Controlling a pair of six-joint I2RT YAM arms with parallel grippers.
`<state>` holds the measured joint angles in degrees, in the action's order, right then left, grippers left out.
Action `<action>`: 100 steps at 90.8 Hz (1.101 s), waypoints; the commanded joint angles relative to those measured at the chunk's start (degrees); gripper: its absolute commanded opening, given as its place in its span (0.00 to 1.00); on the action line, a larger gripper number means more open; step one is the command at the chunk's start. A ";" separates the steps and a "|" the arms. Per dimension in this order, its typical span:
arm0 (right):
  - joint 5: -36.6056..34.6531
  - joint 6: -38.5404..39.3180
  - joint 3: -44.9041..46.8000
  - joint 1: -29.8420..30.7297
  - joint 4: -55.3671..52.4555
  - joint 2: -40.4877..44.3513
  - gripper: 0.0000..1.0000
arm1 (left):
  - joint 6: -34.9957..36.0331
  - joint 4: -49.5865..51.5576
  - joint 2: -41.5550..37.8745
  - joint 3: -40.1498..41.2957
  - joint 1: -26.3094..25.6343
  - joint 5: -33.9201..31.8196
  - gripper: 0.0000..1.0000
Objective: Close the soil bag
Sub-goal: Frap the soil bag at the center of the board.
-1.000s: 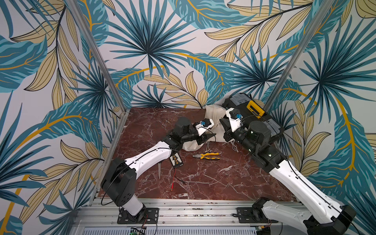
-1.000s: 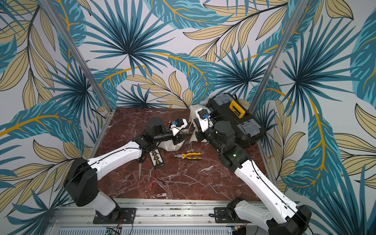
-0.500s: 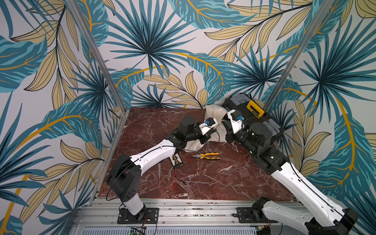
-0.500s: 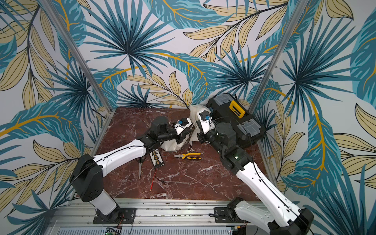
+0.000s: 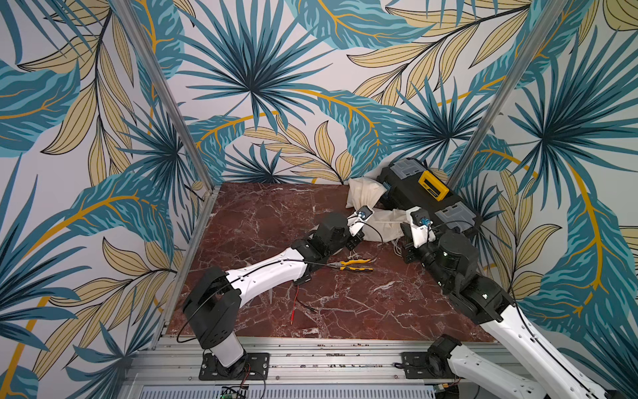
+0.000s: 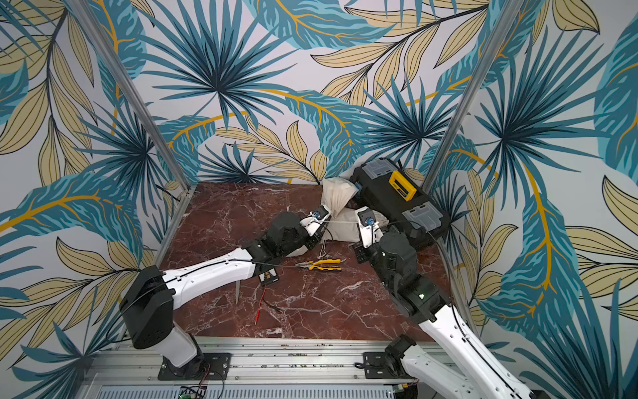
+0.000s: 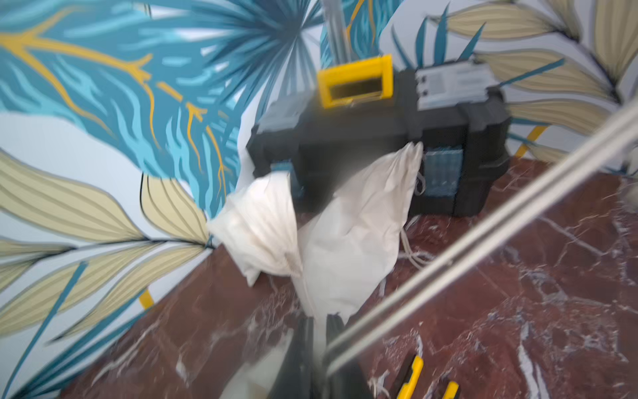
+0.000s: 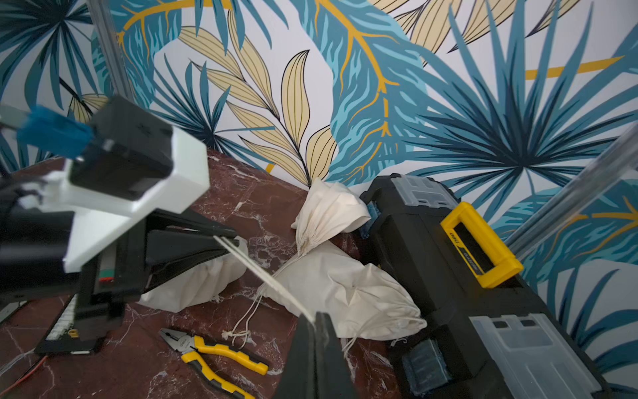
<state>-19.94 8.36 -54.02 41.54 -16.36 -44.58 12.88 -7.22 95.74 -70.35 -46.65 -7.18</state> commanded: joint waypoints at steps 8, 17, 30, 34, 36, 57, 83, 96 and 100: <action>-17.27 -1.13 -0.90 -1.68 12.87 7.50 0.00 | -6.54 23.85 5.53 2.95 7.27 -28.55 0.21; -17.51 -1.24 -0.37 -1.71 13.11 8.17 0.00 | -8.60 27.38 7.21 1.68 8.84 -30.26 0.20; -19.32 -1.29 0.39 -1.64 12.93 8.81 0.00 | -10.46 29.73 7.69 1.47 13.40 -31.07 0.20; -19.98 -1.29 0.75 -1.66 13.05 8.99 0.00 | -10.73 30.44 7.54 1.51 15.13 -31.77 0.19; -20.27 -1.25 1.04 -1.64 13.14 9.01 0.00 | -10.83 30.83 7.38 1.50 16.16 -32.29 0.18; -19.39 -2.26 3.57 -2.54 14.60 5.40 0.00 | -7.84 29.23 2.42 -0.31 28.03 -35.55 0.01; -1.75 -7.98 8.30 -6.40 19.83 -3.97 0.00 | 4.00 15.92 -0.07 5.01 25.26 -27.66 0.16; 4.63 -8.32 6.65 -6.46 21.16 -9.42 0.00 | 9.57 11.34 -1.68 9.97 15.93 -13.48 0.38; 5.98 -8.01 6.13 -6.43 20.91 -10.15 0.00 | 11.54 9.59 -2.92 11.60 14.38 -9.62 0.42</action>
<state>-12.16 2.07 -45.74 36.42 -1.02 -54.50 18.48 6.13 95.22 -62.06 -29.43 -18.96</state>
